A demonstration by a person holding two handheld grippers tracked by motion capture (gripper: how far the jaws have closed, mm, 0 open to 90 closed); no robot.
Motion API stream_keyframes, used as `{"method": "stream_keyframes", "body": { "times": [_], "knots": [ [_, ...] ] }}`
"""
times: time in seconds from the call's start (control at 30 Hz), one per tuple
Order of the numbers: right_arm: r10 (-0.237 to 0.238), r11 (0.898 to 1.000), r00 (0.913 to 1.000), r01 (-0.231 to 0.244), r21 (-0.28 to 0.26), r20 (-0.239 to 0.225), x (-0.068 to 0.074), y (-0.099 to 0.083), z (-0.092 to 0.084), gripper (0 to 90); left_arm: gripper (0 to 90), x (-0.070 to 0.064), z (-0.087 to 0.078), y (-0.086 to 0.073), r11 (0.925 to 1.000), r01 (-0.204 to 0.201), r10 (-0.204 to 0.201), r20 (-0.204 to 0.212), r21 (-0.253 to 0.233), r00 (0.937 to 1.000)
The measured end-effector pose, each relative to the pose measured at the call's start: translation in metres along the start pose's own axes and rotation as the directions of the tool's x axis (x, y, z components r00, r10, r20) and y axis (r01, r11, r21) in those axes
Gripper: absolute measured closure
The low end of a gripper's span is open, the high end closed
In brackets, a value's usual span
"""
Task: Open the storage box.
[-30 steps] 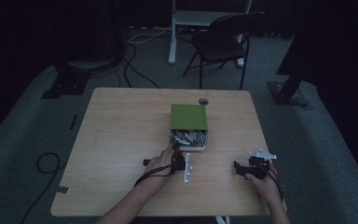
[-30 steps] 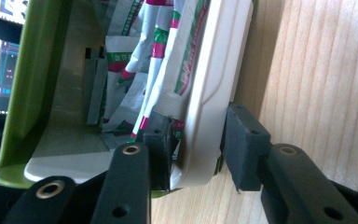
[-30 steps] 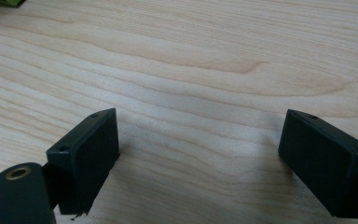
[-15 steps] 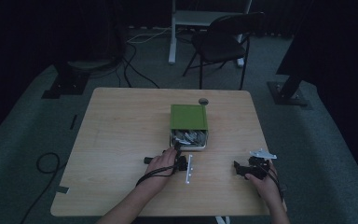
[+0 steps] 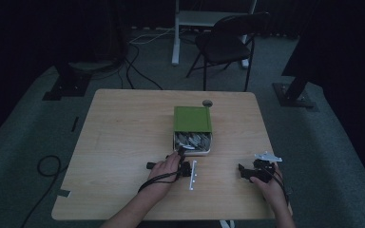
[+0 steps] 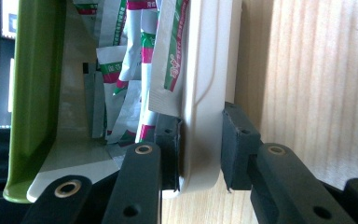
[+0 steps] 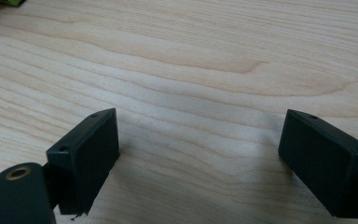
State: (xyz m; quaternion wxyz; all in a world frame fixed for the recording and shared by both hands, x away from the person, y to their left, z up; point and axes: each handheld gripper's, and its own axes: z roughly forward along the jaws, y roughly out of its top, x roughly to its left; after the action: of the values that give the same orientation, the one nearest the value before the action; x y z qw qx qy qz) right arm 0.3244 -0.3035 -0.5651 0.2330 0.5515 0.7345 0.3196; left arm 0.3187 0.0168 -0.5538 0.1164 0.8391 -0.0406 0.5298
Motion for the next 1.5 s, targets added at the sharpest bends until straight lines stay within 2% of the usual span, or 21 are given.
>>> {"method": "stream_keyframes", "body": {
  "times": [0.5, 0.67, 0.7, 0.73, 1.37, 1.5],
  "knots": [
    [0.000, 1.000, 1.0000, 0.000, 0.000, 0.000, 0.000, 0.000, 0.000, 11.7, 72.3, -0.006, -0.015, 0.003, 1.0000, -0.004, 0.004, 0.012, -0.006, 0.9999],
    [0.000, 1.000, 1.0000, 0.000, 0.000, 0.000, 0.000, 0.000, 0.000, 11.7, 72.3, -0.009, -0.018, 0.004, 0.9999, 0.007, -0.006, 0.013, -0.014, 0.9999],
    [0.000, 1.000, 1.0000, 0.000, 0.000, 0.000, 0.000, 0.000, 0.000, 11.7, 72.4, -0.009, -0.020, 0.004, 1.0000, -0.006, 0.006, 0.009, -0.008, 0.9999],
    [0.000, 1.000, 1.0000, 0.000, 0.000, 0.000, 0.000, 0.000, 0.000, 11.7, 72.4, -0.010, -0.021, 0.004, 0.9998, 0.007, -0.007, 0.010, -0.017, 0.9999],
    [0.000, 1.000, 1.0000, 0.000, 0.000, 0.001, 0.000, 0.000, 0.000, 11.8, 72.4, -0.019, -0.040, 0.007, 0.9996, 0.001, 0.000, 0.023, -0.029, 0.9997],
    [0.000, 1.000, 1.0000, 0.000, 0.000, 0.001, 0.000, 0.000, 0.000, 11.7, 72.4, -0.022, -0.044, 0.008, 0.9993, 0.012, -0.010, 0.030, -0.036, 0.9995]
  ]
}}
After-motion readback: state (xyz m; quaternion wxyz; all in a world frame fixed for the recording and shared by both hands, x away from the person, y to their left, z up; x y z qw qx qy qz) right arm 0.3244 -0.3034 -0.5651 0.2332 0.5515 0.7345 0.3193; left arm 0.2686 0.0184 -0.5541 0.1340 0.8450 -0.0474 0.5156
